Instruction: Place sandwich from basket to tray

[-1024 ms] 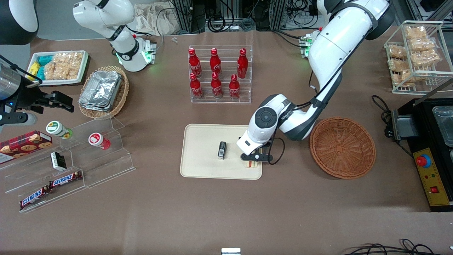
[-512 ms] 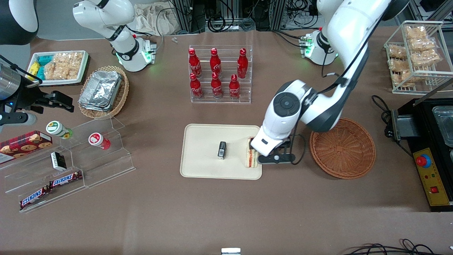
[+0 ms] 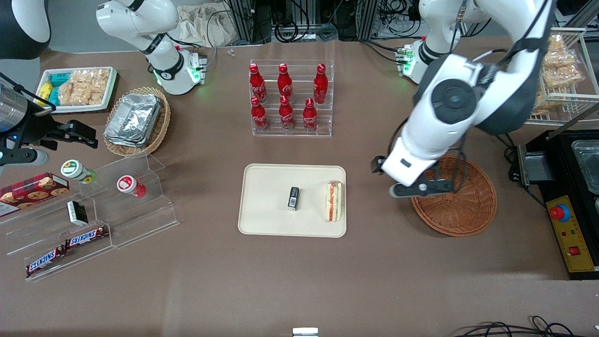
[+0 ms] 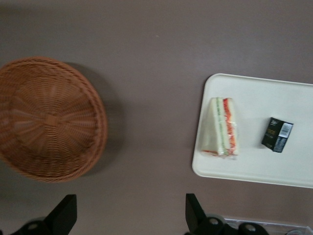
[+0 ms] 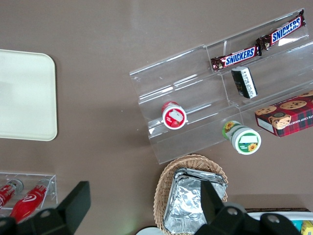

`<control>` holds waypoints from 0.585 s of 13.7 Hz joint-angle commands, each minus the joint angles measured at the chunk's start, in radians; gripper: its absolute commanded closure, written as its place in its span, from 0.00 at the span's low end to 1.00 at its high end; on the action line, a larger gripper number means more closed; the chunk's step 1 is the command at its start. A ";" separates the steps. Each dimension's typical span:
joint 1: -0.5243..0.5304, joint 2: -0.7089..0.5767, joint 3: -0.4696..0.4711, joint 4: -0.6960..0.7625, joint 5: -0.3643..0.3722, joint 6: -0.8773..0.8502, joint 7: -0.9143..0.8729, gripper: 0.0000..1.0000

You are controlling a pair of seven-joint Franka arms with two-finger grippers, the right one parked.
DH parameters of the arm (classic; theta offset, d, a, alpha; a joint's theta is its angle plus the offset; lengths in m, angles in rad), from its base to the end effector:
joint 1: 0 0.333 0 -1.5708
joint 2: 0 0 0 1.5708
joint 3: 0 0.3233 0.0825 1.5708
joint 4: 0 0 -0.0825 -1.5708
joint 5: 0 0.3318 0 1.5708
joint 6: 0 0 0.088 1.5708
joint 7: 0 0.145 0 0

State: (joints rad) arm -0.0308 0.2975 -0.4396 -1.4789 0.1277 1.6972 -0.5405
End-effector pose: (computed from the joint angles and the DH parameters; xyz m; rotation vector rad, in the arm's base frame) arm 0.5445 -0.2240 0.4929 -3.1139 -0.1005 0.0689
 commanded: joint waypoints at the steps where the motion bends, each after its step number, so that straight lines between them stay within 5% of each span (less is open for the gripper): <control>1: 0.083 -0.020 -0.007 0.077 -0.043 -0.123 0.095 0.00; 8: 0.098 -0.193 0.194 0.022 -0.134 -0.220 0.295 0.00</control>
State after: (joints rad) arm 0.0778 0.1785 -0.3018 -1.4051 0.0305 1.4877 -0.2812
